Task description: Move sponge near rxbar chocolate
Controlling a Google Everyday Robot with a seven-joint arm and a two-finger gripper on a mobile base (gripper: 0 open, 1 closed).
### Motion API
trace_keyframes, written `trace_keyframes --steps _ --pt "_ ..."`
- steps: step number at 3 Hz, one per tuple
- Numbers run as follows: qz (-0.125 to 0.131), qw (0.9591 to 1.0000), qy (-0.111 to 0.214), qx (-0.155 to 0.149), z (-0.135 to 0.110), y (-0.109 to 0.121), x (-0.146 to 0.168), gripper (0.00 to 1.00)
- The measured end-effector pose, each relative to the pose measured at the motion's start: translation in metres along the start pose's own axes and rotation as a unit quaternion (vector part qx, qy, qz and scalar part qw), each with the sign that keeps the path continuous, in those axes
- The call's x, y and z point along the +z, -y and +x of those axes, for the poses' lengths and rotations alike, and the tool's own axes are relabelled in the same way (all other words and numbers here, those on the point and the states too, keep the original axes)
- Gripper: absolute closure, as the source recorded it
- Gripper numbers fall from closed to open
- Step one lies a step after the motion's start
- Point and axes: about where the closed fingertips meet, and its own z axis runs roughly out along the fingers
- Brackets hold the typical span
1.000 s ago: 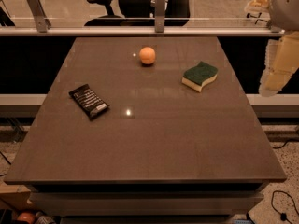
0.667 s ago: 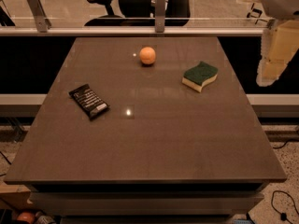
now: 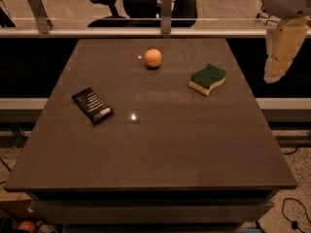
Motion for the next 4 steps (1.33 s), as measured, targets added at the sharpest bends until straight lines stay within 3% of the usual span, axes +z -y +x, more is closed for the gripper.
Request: trace_keyframes --steps 1,2,3,4 --pt "0.007 0.9985 0.017 -0.051 0.000 0.010 0.011 0.00" --pt "0.009 0.9946 0.032 -0.099 0.005 0.021 0.020 0.00" --pt "0.004 0.9918 0.033 -0.124 0.015 0.037 0.030 0.00" --pt "-0.007 0.9915 0.023 -0.128 0.028 0.055 0.046 0.00"
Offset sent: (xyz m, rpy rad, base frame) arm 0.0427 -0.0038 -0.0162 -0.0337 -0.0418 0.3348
